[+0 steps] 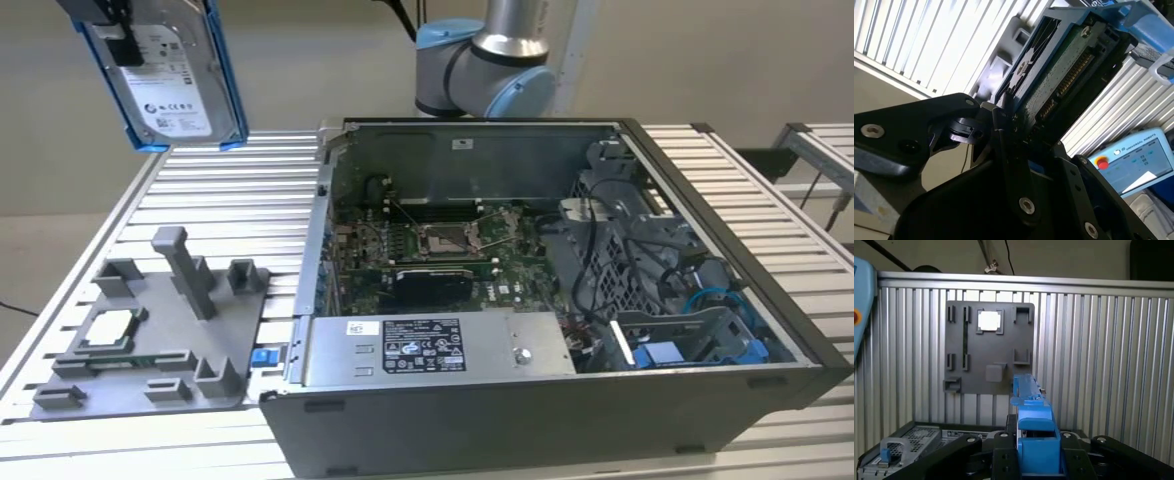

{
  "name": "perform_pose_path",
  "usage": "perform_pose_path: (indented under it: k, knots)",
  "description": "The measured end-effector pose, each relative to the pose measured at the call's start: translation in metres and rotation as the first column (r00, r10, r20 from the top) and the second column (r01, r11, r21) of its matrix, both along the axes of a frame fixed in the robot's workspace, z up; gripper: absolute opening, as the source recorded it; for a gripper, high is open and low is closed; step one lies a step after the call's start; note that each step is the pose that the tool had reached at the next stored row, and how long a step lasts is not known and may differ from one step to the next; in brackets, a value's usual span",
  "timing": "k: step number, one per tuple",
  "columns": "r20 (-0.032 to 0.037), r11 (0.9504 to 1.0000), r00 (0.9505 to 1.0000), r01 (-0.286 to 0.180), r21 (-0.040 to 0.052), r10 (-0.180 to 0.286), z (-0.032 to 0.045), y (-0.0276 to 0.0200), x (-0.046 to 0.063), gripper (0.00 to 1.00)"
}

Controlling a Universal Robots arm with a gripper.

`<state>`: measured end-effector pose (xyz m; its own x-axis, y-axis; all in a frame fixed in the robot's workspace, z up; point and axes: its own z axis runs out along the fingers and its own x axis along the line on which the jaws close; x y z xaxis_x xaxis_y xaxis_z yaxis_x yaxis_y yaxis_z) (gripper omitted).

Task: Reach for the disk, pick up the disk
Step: 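Pick up the disk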

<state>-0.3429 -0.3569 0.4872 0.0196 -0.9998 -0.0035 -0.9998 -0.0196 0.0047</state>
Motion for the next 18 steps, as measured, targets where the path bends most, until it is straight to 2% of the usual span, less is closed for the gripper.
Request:
perform_pose_path:
  k: [8, 18]
  knots:
    - [-0.0001, 1.0000, 1.0000, 0.000, 0.0000, 0.000, 0.0000, 0.0000, 0.003, 0.00]
    - [0.0000, 1.0000, 1.0000, 0.000, 0.0000, 0.000, 0.0000, 0.0000, 0.016, 0.00]
